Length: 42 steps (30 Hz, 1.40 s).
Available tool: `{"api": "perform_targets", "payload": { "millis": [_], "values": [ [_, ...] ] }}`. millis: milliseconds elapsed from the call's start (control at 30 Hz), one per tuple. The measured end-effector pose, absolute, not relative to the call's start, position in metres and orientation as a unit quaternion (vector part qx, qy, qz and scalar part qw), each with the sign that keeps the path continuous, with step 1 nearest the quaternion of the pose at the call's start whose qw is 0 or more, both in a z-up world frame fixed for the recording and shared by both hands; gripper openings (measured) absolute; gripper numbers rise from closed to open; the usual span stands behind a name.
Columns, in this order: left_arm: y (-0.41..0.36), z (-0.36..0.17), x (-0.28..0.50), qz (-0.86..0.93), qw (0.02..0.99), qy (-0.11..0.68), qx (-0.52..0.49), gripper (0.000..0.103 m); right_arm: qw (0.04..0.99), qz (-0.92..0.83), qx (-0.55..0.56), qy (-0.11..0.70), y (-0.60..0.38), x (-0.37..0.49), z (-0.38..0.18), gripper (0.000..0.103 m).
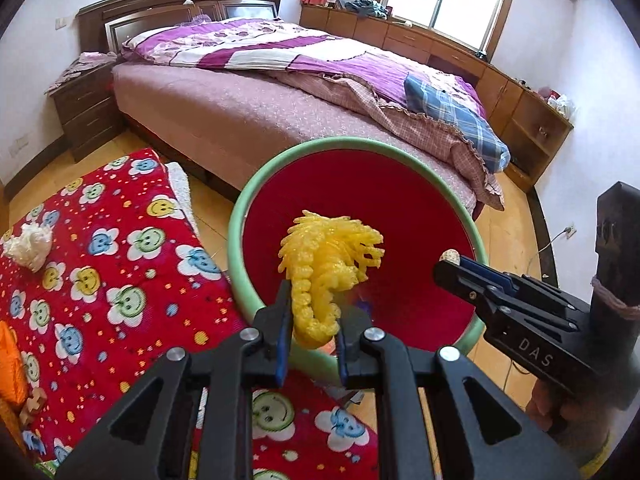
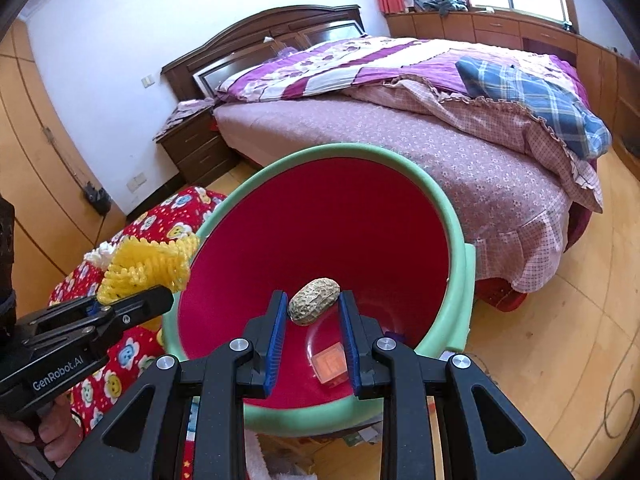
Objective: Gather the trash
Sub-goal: 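Carry the foam net and peanut over the red bucket and open both tools, then move both open tools back over the bedspread items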
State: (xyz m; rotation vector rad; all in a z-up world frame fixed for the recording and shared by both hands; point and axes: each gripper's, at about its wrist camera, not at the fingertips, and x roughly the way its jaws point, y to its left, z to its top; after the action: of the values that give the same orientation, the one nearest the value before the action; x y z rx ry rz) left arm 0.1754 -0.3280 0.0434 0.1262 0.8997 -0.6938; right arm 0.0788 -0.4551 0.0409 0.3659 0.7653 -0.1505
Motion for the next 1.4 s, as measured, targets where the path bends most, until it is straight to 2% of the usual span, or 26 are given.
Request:
{"api": "perform_targets", "payload": {
  "millis": [33, 100, 167, 400, 433, 500, 900, 1333, 1400],
  "values": [
    [-0.329, 0.043, 0.176, -0.329, 0.841, 0.425, 0.058, 0.023, 0.909, -0.073, 0.178, 0.369, -0.457, 0.079, 0.041, 0.028],
    [-0.329, 0.044, 0.176, -0.328, 0.844, 0.421, 0.053, 0.035, 0.910, -0.072, 0.179, 0.367, -0.460, 0.080, 0.040, 0.028],
    [-0.329, 0.044, 0.177, -0.326, 0.845, 0.420, 0.046, 0.040, 0.910, -0.070, 0.179, 0.368, -0.461, 0.082, 0.039, 0.028],
    [-0.330, 0.043, 0.180, -0.322, 0.845, 0.425, 0.036, 0.047, 0.906, -0.059, 0.190, 0.373, -0.465, 0.084, 0.033, 0.032],
    [-0.330, 0.044, 0.179, -0.322, 0.845, 0.425, 0.037, 0.048, 0.906, -0.058, 0.193, 0.372, -0.466, 0.084, 0.033, 0.037],
    [-0.330, 0.044, 0.178, -0.320, 0.846, 0.424, 0.037, 0.048, 0.906, -0.058, 0.198, 0.369, -0.467, 0.082, 0.033, 0.040],
    [-0.304, 0.060, 0.162, -0.316, 0.852, 0.416, 0.017, 0.048, 0.914, -0.069, 0.197, 0.348, -0.454, 0.058, 0.052, 0.041],
    [-0.239, 0.084, 0.133, -0.276, 0.872, 0.404, -0.007, 0.048, 0.924, -0.049, 0.188, 0.328, -0.405, 0.028, 0.082, 0.042],
    [-0.226, 0.086, 0.129, -0.268, 0.876, 0.401, -0.013, 0.048, 0.925, -0.044, 0.187, 0.328, -0.397, 0.025, 0.085, 0.046]
  ]
}}
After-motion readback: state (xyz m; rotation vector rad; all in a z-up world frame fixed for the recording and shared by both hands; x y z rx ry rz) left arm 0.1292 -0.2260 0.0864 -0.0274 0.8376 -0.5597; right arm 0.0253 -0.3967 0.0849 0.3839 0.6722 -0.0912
